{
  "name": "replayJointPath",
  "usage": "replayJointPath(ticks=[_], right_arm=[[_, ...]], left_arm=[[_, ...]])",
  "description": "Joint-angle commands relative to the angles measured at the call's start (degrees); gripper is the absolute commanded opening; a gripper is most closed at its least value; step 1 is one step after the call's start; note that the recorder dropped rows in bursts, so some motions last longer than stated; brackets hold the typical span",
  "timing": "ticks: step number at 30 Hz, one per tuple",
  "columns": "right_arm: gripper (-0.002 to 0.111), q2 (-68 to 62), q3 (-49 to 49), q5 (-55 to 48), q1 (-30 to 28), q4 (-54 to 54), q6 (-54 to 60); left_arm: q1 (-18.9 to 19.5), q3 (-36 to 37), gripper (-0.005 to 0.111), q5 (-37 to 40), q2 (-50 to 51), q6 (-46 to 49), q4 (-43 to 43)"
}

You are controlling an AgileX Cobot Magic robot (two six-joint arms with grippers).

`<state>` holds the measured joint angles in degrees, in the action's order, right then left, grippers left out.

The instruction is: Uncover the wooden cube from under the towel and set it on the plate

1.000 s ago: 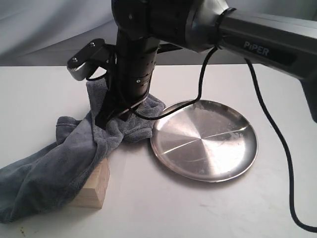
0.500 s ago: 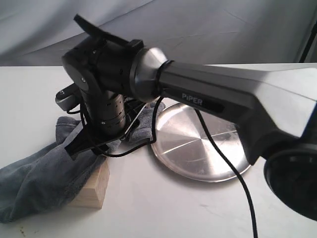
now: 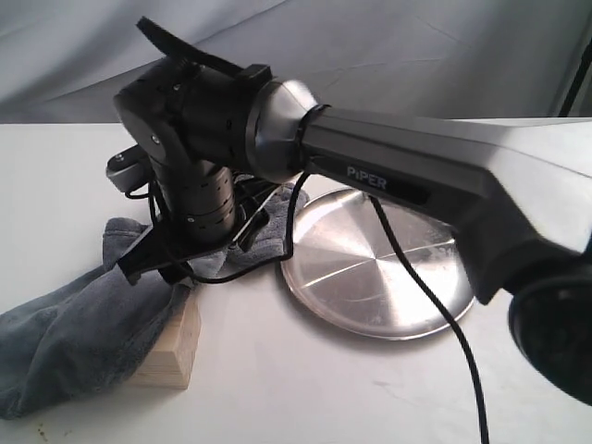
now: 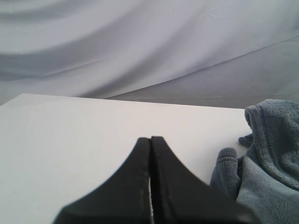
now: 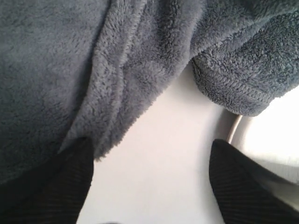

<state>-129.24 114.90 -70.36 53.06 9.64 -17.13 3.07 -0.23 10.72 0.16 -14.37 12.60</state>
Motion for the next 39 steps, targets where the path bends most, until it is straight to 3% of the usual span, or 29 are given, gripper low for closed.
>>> replayJointPath(ticks=[1,8,13,22,39], right_arm=[[0.066,3.7,-0.2,0.4,0.1,-1.6,-3.9],[0.066,2.6,-0.2,2.5,0.2,-12.7,-5.5],[0.064,-1.2,-0.2,2.6,0.2,-13.1,-5.5],[0.037,-1.7,-0.2,3.5,0.2,-12.9,-5.5],[0.000,0.3,-0.2,4.1,0.2,-13.5,-3.2]], left_arm=[[0.0,0.2,0.000,-0.2,-0.2,-0.2,0.0],[0.0,0.2,0.000,-0.2,-0.2,-0.2,0.0],[0.0,0.2,0.000,-0.2,-0.2,-0.2,0.0],[0.0,0.2,0.000,-0.2,-0.2,-0.2,0.0],[0.0,0.2,0.000,-0.2,-0.2,-0.2,0.0]])
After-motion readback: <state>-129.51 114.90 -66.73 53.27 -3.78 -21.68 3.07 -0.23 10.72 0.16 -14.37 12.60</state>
